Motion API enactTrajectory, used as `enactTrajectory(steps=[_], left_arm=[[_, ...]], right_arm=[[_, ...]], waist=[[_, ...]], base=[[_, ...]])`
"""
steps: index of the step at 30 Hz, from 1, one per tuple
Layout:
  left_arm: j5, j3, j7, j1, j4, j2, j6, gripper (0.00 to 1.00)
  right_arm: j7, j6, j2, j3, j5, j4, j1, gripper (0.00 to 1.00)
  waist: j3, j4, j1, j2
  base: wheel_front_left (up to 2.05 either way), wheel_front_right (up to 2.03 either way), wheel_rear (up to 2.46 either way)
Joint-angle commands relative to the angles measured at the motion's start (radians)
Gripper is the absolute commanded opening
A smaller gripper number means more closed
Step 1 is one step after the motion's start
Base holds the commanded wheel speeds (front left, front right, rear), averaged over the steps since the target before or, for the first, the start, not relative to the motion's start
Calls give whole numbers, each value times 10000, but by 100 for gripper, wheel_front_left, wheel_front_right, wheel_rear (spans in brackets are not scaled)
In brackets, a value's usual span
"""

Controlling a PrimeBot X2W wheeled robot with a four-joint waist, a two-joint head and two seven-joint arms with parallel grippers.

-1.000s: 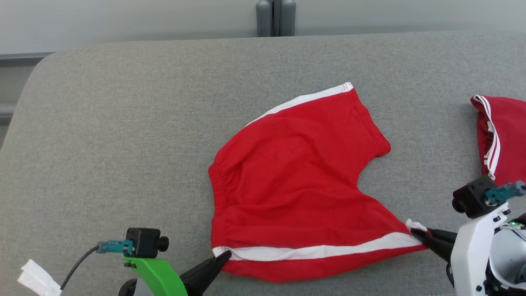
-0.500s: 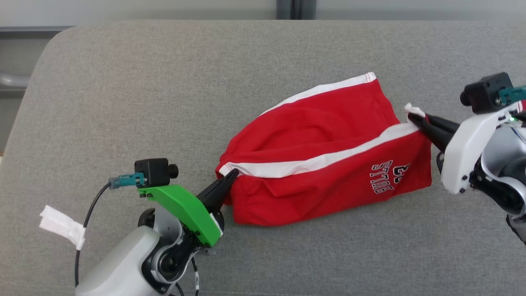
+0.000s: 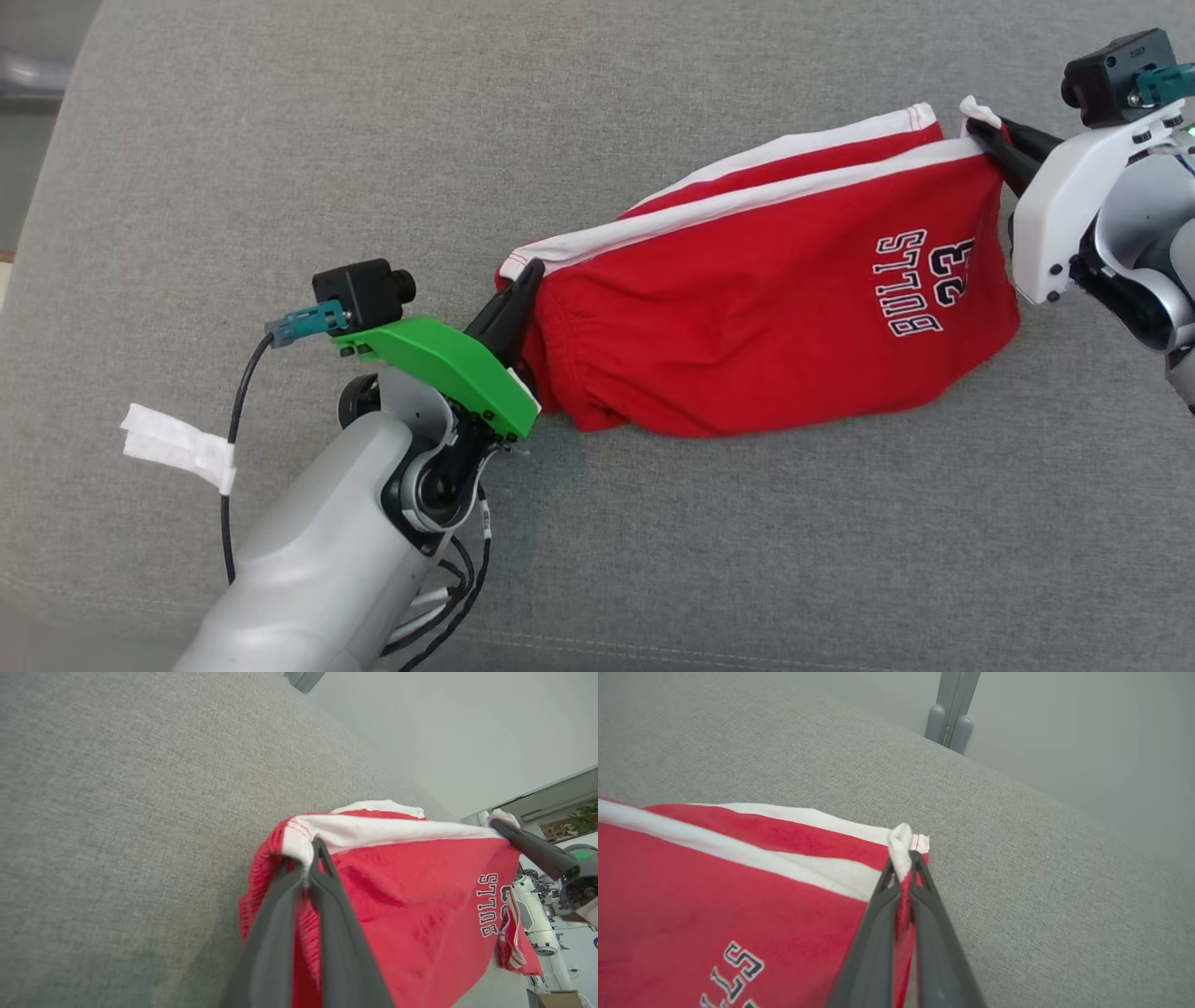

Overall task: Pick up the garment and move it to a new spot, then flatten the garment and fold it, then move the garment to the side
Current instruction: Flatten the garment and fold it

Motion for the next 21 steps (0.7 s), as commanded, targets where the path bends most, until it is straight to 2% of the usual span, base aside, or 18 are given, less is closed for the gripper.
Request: enactTrajectory(steps=[1, 6, 7, 9, 10, 11, 12, 13, 14, 17, 21], left_arm=[[80, 22, -82, -178, 126, -89, -39, 0], [150, 111, -401, -436, 507, -339, -179, 0], [143, 111, -449, -471, 575, -398, -207, 5], [176, 111, -545, -554, 692, -464, -278, 24], [173, 108, -566, -580, 746, -495, -296, 25], [197, 104, -621, -616, 810, -538, -326, 36], [207, 111, -660, -644, 875, -570, -342, 76], [230, 146, -783, -669, 952, -603, -311, 100], [378, 133, -928, -732, 999, -584, -306, 100], [613, 193, -1345, -703, 1114, -600, -470, 100], [946, 355, -1672, -443, 1202, -401, -616, 100]], right_arm=[[-193, 2, 49, 93, 22, 202, -209, 0], [-853, 0, 138, 470, -125, 1051, -850, 0], [-968, -2, 165, 533, -202, 1279, -965, 0], [-1115, -2, 271, 647, -240, 1637, -1153, 0], [-1181, -2, 324, 673, -255, 1790, -1237, 0], [-1271, -2, 383, 705, -299, 1978, -1344, 0], [-1368, -2, 452, 718, -305, 2130, -1412, 0], [-1523, -2, 533, 739, -334, 2278, -1468, 20], [-1690, -2, 576, 737, -406, 2427, -1541, 100], [-2220, -2, 913, 653, -316, 2832, -1625, 100], [-2121, -2, 1173, 527, 217, 3217, -1587, 100]], waist=[[255, 167, 0, -1], [403, 227, 0, -1], [419, 244, 0, -1], [442, 270, 0, -1], [450, 278, 0, -1], [459, 283, 0, -1], [462, 285, 0, -1], [456, 282, 0, -1], [451, 276, 0, -1], [355, 250, 0, -1], [77, 214, 0, -1]], base=[[0, 0, 0], [0, 0, 0], [0, 0, 0], [0, 0, 0], [0, 0, 0], [0, 0, 0], [0, 0, 0], [0, 0, 0], [0, 0, 0], [0, 0, 0], [0, 0, 0]])
